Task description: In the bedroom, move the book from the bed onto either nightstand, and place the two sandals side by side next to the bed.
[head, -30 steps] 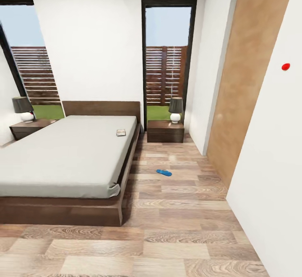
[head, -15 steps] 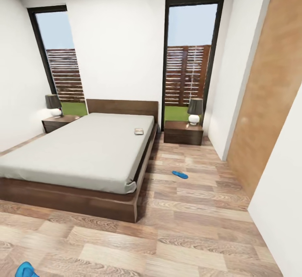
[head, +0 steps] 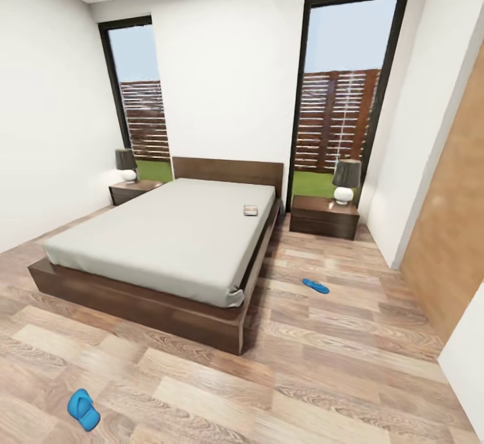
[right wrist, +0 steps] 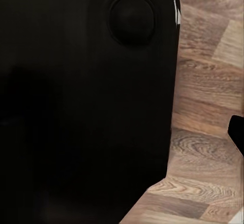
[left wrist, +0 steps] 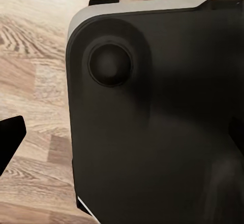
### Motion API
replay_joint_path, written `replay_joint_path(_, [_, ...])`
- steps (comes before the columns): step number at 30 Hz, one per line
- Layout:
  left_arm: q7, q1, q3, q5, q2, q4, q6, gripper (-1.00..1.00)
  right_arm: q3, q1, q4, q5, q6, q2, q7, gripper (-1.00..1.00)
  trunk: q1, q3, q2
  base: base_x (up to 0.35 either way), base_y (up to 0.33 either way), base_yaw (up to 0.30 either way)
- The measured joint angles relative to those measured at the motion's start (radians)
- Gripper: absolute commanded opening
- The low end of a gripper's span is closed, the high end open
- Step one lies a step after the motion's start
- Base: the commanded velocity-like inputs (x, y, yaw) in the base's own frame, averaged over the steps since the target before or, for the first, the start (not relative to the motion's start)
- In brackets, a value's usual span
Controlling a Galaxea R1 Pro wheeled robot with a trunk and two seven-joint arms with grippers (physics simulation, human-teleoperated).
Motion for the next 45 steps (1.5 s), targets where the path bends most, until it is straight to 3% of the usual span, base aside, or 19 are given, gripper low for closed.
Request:
replay_joint_path(20, [0.0, 0.0, 0.001, 0.0, -0.001, -0.012, -0.001, 1.0, -0.003, 0.0, -0.003, 0.0, -0.001, -0.001, 0.0, 1.0, 0.0, 0.0, 0.0, 0.0, 0.0, 0.294])
replay_joint_path(28, [0.0, 0.0, 0.001, 0.0, 0.0, -0.131, 0.0, 1.0, -0.007, 0.0, -0.054, 0.0, -0.001, -0.006, 0.0, 1.0, 0.0, 0.0, 0.0, 0.0, 0.0, 0.294])
replay_joint_path(45, [0.004, -0.001, 0.001, -0.002, -0.024, -0.493, 0.002, 1.0, -0.011, 0.0, -0.389, -0.001, -0.001, -0.013, -0.003, 1.0, 0.0, 0.0, 0.0, 0.0, 0.0, 0.294])
